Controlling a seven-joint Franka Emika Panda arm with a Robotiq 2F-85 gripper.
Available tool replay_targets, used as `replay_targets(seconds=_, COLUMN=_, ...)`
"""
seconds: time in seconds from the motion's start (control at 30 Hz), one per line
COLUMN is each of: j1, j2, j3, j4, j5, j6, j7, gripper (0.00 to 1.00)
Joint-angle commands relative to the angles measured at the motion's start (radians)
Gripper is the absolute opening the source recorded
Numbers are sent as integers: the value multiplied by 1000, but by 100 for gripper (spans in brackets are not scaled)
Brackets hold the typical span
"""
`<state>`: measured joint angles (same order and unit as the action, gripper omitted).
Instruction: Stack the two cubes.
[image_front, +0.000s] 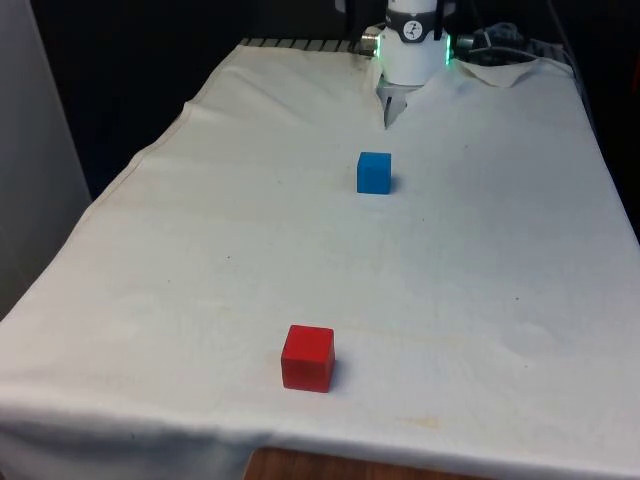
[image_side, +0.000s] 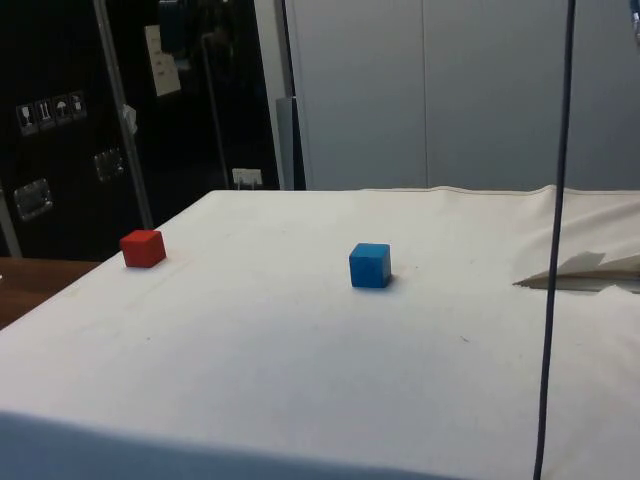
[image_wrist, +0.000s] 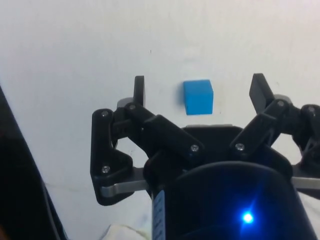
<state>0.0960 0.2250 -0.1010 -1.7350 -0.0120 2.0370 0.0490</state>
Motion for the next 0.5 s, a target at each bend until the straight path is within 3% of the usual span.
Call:
replay_targets(seconds=0.0, j1=2, j2=3, j3=-3, j4=-3, j5=-9, j6=24, j7=13, gripper=100)
replay_targets(seconds=0.47, j1=2, j2=50, j3=-4, j4=-1, j5=-19, j6=144, j7=54, gripper=100)
